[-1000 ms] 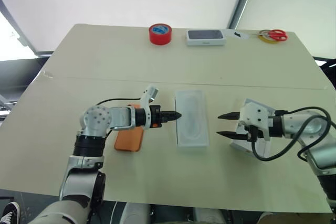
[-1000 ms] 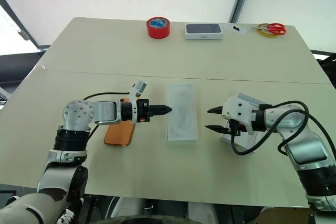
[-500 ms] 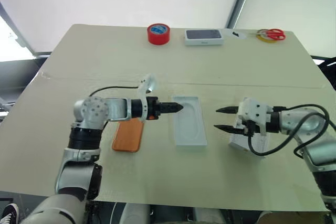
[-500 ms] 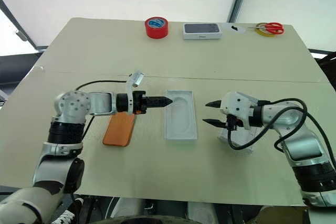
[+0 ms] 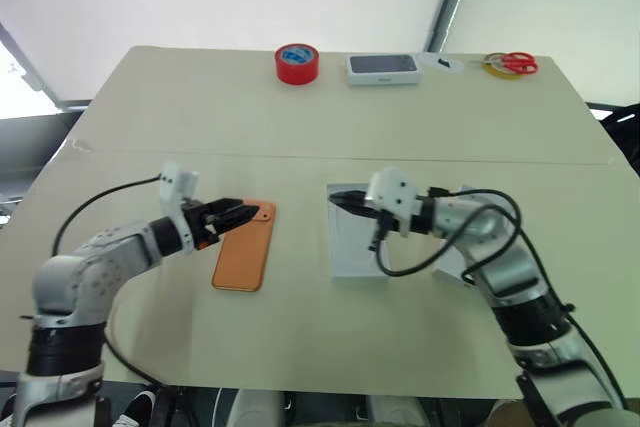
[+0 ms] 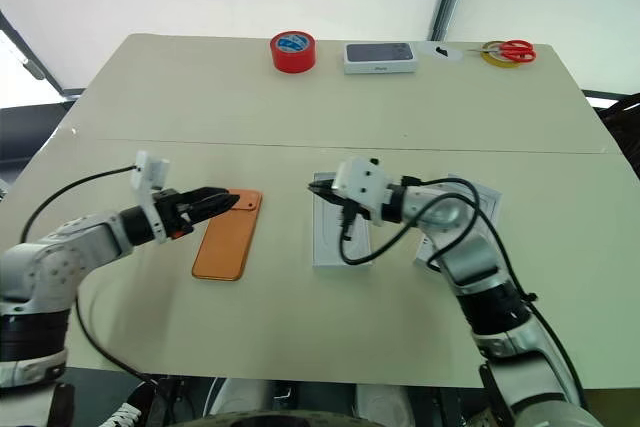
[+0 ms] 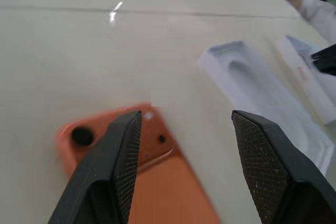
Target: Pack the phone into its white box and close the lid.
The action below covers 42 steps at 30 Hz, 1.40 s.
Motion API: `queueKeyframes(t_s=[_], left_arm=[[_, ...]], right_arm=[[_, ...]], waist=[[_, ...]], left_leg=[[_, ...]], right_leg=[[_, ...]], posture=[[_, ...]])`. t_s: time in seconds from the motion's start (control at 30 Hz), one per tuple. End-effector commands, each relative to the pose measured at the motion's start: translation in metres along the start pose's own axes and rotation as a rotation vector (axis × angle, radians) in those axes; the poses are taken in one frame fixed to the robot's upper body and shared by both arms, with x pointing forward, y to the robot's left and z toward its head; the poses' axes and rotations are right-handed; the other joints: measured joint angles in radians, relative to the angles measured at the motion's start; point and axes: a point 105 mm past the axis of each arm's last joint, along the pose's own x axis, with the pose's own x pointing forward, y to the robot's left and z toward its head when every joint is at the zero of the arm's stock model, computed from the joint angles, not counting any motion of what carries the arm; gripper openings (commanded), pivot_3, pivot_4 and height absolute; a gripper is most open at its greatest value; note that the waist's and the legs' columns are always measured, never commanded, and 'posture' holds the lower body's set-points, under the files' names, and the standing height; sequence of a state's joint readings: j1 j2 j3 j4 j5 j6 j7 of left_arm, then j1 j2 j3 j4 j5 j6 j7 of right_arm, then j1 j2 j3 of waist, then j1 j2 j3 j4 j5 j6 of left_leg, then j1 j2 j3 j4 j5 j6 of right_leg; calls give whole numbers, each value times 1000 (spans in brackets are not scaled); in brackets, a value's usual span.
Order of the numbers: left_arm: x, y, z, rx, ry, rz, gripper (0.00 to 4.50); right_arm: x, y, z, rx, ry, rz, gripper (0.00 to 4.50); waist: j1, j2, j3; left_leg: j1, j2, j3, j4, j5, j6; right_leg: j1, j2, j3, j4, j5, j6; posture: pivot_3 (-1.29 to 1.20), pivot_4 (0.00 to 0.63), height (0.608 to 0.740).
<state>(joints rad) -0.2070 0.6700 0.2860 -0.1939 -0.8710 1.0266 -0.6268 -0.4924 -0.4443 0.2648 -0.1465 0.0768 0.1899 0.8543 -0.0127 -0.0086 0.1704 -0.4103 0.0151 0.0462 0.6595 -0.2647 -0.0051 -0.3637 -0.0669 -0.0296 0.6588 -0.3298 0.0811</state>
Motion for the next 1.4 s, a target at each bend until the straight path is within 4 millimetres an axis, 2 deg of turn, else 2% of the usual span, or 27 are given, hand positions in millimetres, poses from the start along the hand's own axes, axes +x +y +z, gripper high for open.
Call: queueKeyframes(t_s=[0.03,0.17,0.3,0.43,0.53,0.63,0.73,0.83,0.97,1.1,1.27,1.4], left_arm=[[-18,-7,4,-30,-6,-28,2882],[-37,10,2,-118,-45,37,2882],[-48,26,-23,-158,55,122,2882],[-45,29,-32,-169,96,137,2882],[-32,22,-39,-227,131,87,2882],[-20,13,-47,-270,161,30,2882],[-6,1,-61,-308,229,-19,2882],[9,-11,-62,-317,230,-64,2882],[22,-22,-59,-346,216,-116,2882],[24,-15,-51,-369,175,-97,2882],[12,-5,-42,-401,141,-76,2882],[7,-6,-41,-441,125,-99,2882]], right_arm=[[15,12,8,-57,-19,52,76],[38,38,6,-141,16,156,76],[60,55,-5,-86,70,243,76],[73,70,-13,-20,111,349,76],[78,77,-26,-88,173,406,76],[83,76,-27,-55,182,408,76],[85,75,-32,-115,222,403,76],[92,66,-32,-161,235,343,76],[92,67,-31,-152,225,336,76],[85,68,-36,-169,239,345,76],[81,67,-38,-156,244,342,76],[82,67,-39,-155,246,338,76]], waist=[[3,0,0],[-3,-1,0],[-9,-1,0],[-6,-2,-1],[-5,-1,-1],[-4,-1,-2],[-5,-1,-2],[0,1,-6],[3,1,-8],[2,1,-8],[-1,1,-8],[-7,0,-8]], left_leg=[[0,-1,0,0,0,0],[0,-2,0,0,-1,2],[0,-2,1,-2,-1,2],[0,-2,1,-5,-1,1],[0,-4,1,-7,-1,1],[1,-5,1,-7,-1,1],[1,-5,1,-8,0,0],[3,-5,1,-8,-1,1],[4,-6,0,-7,-1,2],[4,-7,0,-8,0,0],[3,-7,0,-8,0,0],[3,-7,0,-8,1,-1]], right_leg=[[0,-1,0,0,0,0],[-1,-2,0,0,0,0],[-3,-3,0,2,0,0],[-5,-3,0,2,0,-1],[-7,-4,0,2,0,-1],[-8,-5,0,3,0,-1],[-7,-5,0,4,0,-1],[-6,-5,0,4,0,-1],[-6,-6,0,4,0,-1],[-5,-6,0,4,0,-1],[-3,-6,0,4,0,-1],[-3,-6,0,4,0,-1]], posture=[[0,150,740],[0,150,740],[0,150,740],[0,150,740],[0,150,740],[0,150,740],[0,150,740],[0,150,740],[0,150,740],[0,150,740],[0,150,740],[0,150,740]])
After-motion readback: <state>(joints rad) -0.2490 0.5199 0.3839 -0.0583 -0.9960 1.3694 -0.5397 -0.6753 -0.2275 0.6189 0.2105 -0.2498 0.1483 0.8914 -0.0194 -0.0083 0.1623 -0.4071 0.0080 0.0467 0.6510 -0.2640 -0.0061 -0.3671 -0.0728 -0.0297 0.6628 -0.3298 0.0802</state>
